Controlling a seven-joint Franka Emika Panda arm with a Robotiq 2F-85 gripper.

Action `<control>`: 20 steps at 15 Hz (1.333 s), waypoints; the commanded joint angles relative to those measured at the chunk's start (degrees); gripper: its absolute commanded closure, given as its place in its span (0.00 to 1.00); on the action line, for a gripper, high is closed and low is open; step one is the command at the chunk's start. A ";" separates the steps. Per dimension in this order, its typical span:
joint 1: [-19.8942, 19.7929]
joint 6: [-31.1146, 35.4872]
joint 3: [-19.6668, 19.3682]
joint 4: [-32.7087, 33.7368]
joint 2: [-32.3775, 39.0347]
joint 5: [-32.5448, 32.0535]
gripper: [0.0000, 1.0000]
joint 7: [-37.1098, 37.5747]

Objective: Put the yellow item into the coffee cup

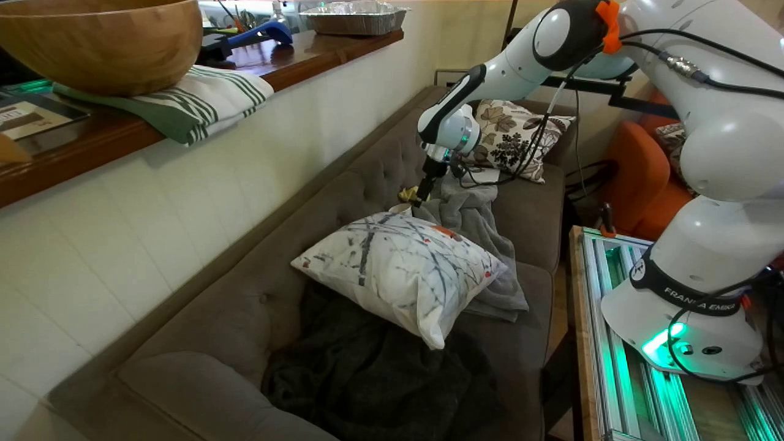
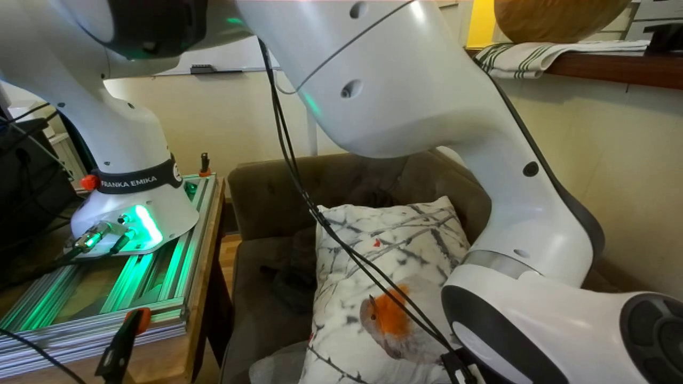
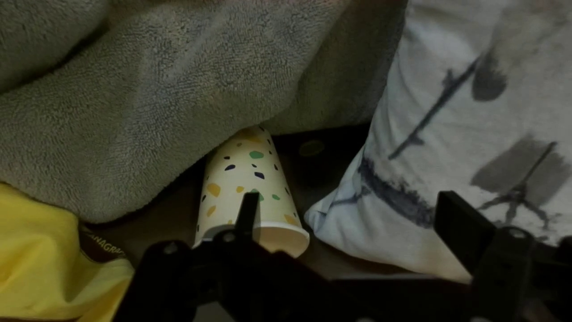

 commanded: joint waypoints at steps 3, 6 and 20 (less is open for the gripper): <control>1.19 2.71 -3.21 -12.98 -10.37 -2.43 0.00 -0.93; 2.63 5.71 -5.05 -19.73 -16.01 -3.47 0.00 0.06; 12.55 -5.57 -13.88 -52.22 -52.47 -2.28 0.00 11.45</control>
